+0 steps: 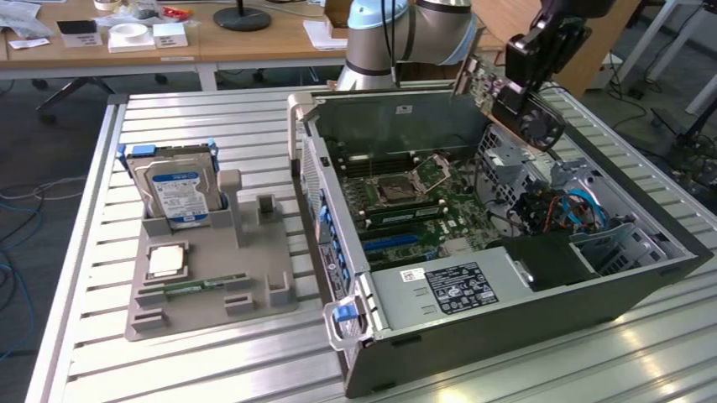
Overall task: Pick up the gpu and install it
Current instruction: 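Insert the gpu into the slot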
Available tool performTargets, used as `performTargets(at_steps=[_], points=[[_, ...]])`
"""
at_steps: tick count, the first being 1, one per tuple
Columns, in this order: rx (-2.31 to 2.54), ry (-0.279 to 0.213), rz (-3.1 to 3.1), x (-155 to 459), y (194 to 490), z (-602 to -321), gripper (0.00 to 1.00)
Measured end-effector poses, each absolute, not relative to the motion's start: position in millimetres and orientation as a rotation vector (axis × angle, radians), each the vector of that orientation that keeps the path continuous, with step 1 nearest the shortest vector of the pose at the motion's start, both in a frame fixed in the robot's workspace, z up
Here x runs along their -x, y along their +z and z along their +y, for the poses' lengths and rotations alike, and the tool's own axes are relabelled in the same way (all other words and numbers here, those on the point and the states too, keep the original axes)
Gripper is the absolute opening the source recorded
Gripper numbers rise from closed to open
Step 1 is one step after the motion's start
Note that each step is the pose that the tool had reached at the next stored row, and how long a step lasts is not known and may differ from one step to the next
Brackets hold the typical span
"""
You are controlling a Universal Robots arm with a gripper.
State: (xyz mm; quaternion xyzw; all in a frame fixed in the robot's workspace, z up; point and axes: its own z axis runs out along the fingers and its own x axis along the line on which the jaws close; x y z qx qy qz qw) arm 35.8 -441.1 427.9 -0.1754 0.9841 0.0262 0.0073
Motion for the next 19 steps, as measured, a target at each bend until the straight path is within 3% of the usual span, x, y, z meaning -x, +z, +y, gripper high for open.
performTargets(at_steps=[19], points=[[0.986, 0.085, 2.974, -35.8, 427.0, -441.1, 0.27]])
